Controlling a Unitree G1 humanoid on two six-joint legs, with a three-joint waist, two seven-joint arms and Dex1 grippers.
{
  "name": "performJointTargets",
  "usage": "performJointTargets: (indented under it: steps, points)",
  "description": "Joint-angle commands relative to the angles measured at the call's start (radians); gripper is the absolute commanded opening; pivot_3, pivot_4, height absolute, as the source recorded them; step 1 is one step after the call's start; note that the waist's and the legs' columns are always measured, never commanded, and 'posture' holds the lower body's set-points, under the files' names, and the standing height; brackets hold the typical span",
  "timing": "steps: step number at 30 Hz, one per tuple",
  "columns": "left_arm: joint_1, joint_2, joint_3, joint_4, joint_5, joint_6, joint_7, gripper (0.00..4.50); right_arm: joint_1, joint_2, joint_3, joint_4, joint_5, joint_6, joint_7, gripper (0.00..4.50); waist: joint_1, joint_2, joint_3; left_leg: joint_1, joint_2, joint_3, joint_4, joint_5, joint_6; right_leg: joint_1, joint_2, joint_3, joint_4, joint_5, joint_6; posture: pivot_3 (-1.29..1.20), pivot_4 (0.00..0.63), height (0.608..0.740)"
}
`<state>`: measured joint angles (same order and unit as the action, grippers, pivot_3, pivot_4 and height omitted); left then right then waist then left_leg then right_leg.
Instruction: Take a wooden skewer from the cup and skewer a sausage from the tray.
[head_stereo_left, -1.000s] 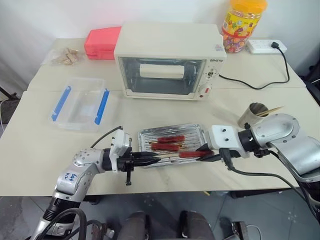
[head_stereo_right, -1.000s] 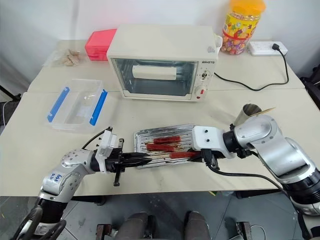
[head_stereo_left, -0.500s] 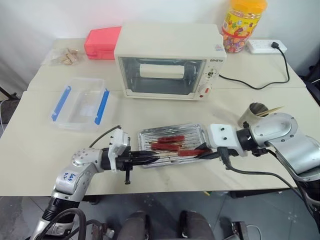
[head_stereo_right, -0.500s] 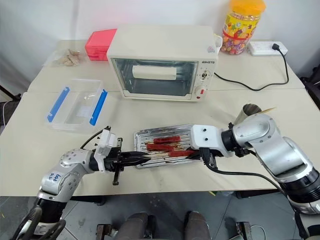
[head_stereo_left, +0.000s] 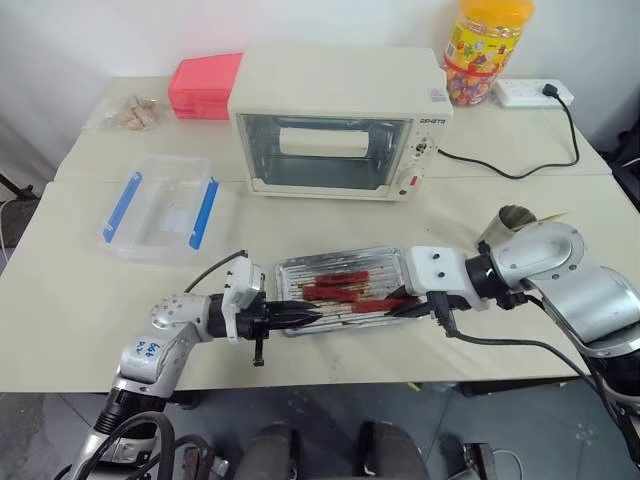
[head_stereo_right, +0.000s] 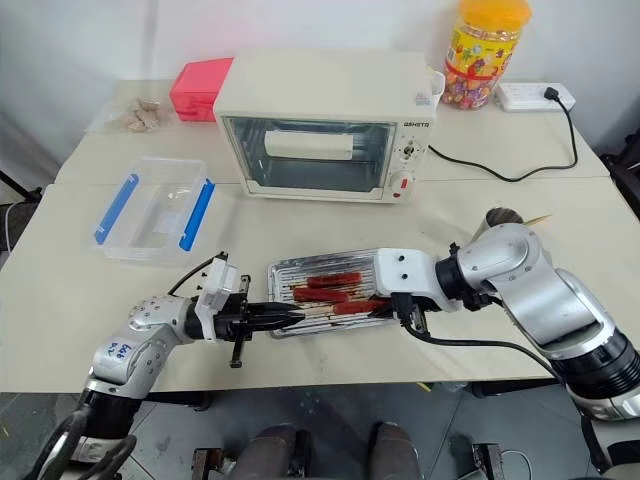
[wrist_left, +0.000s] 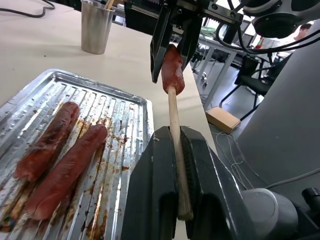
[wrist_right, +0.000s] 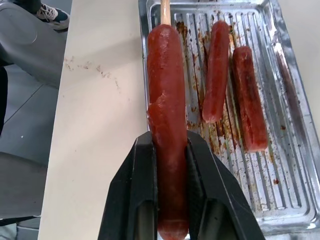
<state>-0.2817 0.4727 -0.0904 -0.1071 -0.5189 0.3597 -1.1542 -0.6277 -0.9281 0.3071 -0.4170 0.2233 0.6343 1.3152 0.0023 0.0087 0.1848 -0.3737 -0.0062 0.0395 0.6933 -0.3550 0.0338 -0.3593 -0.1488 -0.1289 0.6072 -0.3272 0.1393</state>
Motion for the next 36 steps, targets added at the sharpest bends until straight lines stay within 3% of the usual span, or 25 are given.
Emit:
performJointTargets:
  steps: [1,4,7,11,15,17,20,24,29,33,36]
  points:
    - [-0.027,-0.034,-0.061,-0.032,0.008,-0.007,-0.006,0.00,-0.026,0.046,0.008,-0.049,0.041,-0.023,0.009,0.31,0.000,0.000,0.000,0.000,0.000,0.000,0.000,0.000,0.000,0.000,0.000,0.000,0.000,0.000,0.000,0.00,0.150,0.740]
    - [-0.022,-0.029,-0.051,-0.033,0.011,-0.009,-0.012,0.00,-0.018,0.042,0.003,-0.051,0.045,-0.017,0.010,0.31,-0.001,0.000,0.000,0.000,0.000,0.000,0.000,0.000,0.000,0.000,0.000,0.000,0.000,0.000,0.000,0.00,0.150,0.740]
    - [-0.004,-0.015,-0.022,-0.043,0.003,-0.011,-0.009,0.00,-0.001,0.038,-0.027,-0.052,0.068,0.027,-0.007,1.37,-0.001,0.000,0.000,0.000,0.000,0.000,0.000,0.000,0.000,0.000,0.000,0.000,0.000,0.000,0.000,0.00,0.150,0.740]
    - [0.036,0.019,0.031,-0.066,-0.021,-0.018,-0.009,0.00,0.062,-0.015,-0.083,-0.033,0.060,-0.073,0.013,2.48,0.001,0.000,0.000,-0.001,0.000,-0.001,0.001,0.000,0.000,0.000,0.000,0.000,0.000,0.000,0.000,0.00,0.150,0.740]
    - [0.094,0.074,0.108,-0.074,-0.034,-0.034,-0.014,0.00,0.137,-0.083,-0.162,0.002,0.077,-0.160,0.045,3.86,0.000,0.000,0.000,-0.001,0.000,-0.001,0.000,0.000,0.000,0.000,0.000,0.000,0.000,0.000,0.000,0.00,0.150,0.740]
    - [0.145,0.104,0.191,-0.073,-0.053,-0.049,-0.006,0.00,0.187,-0.088,-0.228,0.029,0.108,-0.216,0.054,4.49,0.000,0.000,0.000,0.000,0.000,-0.001,0.000,0.000,0.000,0.000,0.000,0.000,-0.001,0.000,0.000,0.00,0.150,0.740]
    - [0.219,0.124,0.338,-0.079,-0.108,-0.042,0.046,0.00,0.265,-0.063,-0.320,0.057,0.155,-0.326,0.068,4.49,-0.002,0.000,0.000,0.000,0.001,-0.001,0.000,0.000,0.000,0.000,0.000,0.000,-0.001,0.000,0.000,0.00,0.150,0.740]
    - [0.304,0.101,0.503,-0.114,-0.180,-0.030,0.153,0.00,0.326,0.071,-0.447,0.062,0.324,-0.337,0.002,4.49,-0.002,-0.001,0.000,0.000,0.001,-0.001,0.000,0.000,0.000,0.001,0.000,0.000,-0.001,0.000,0.000,0.00,0.150,0.740]
    - [0.408,0.005,0.689,-0.208,-0.269,-0.012,0.390,0.00,0.367,0.252,-0.548,0.008,0.450,-0.328,-0.190,4.49,0.001,-0.001,0.000,0.002,0.001,-0.002,0.000,0.000,0.000,0.003,-0.001,0.001,-0.001,0.000,0.000,0.00,0.150,0.740]
    - [0.396,-0.020,0.723,-0.219,-0.257,0.008,0.539,0.00,0.418,0.305,-0.541,-0.024,0.407,-0.386,-0.249,4.49,0.017,-0.001,0.000,0.002,0.001,-0.003,0.000,0.000,0.000,0.003,0.000,0.004,0.000,0.000,0.000,0.00,0.150,0.740]
    - [0.247,-0.012,0.706,-0.162,-0.212,0.017,0.699,0.00,0.452,0.316,-0.519,-0.040,0.387,-0.406,-0.275,4.49,0.030,-0.001,0.000,0.002,-0.001,-0.002,0.001,0.000,0.000,0.003,0.000,0.004,0.000,0.000,0.000,0.00,0.150,0.740]
